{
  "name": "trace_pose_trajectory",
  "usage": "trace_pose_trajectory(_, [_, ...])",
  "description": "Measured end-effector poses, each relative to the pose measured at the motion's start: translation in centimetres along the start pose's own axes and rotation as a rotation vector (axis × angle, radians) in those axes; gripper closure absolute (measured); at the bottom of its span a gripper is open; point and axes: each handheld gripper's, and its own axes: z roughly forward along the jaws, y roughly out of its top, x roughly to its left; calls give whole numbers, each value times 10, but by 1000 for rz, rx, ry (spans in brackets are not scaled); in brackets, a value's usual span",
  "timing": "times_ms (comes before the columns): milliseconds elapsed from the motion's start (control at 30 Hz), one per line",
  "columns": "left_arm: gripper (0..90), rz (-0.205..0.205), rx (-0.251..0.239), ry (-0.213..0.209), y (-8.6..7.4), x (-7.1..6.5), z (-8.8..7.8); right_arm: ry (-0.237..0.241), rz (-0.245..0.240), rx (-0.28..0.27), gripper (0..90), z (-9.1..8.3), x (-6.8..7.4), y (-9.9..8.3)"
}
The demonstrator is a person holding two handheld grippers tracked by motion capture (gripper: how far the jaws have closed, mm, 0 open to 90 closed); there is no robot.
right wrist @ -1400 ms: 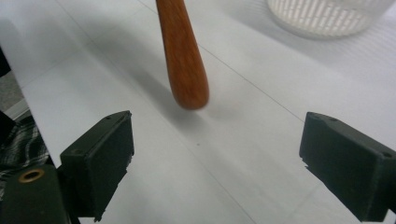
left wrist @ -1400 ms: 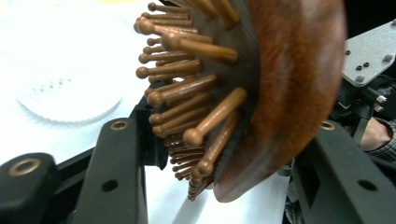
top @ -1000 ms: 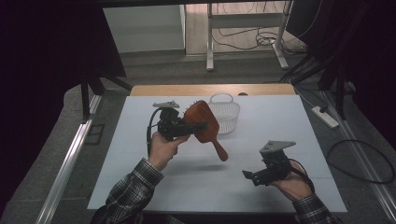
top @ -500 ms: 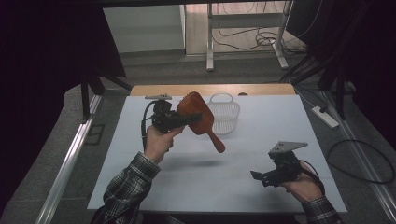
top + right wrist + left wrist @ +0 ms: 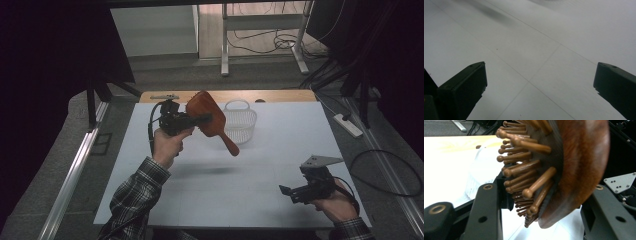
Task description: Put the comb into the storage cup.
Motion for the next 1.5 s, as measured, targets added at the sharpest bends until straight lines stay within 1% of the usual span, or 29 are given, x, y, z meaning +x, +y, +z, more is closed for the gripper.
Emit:
trace_pose_trajectory(133, [522, 3, -6, 6, 6, 1, -1, -15, 25, -1, 0, -7, -5, -8])
trace_pose_trajectory(200, [522, 5, -7, 9, 9, 1, -2, -25, 30, 4, 0, -9, -5, -11])
trace_pose_trajectory(400, [522, 10, -14, 9, 16, 1, -3, -74, 43, 37, 0, -16, -7, -23])
trace_pose_trajectory(467, [522, 10, -19, 11, 18, 1, -2, -86, 56, 47, 0, -19, -8, -26])
trace_pose_trajectory(567, [522, 7, -31, 15, 21, 1, -2, -91, 76, 54, 0, -23, -7, -30])
trace_pose_trajectory(700, [521, 2, -44, 28, 25, 2, -3, -101, 87, 64, 0, -26, -7, -35])
trace_pose_trajectory(767, [521, 2, -48, 36, 26, 3, -2, -112, 100, 48, 0, -28, -7, -36])
trace_pose_trajectory(867, [522, -8, -53, 43, 29, 7, -2, -108, 123, 48, 0, -31, -8, -38])
trace_pose_trajectory(967, [522, -18, -62, 64, 32, 12, -1, -114, 123, 44, 0, -32, -8, -39])
trace_pose_trajectory(1167, [522, -32, -71, 74, 36, 16, 2, -121, 109, 47, 0, -32, -6, -39])
trace_pose_trajectory(1500, [522, -33, -87, 90, 44, 18, 7, -126, 111, 53, 0, -32, -6, -39])
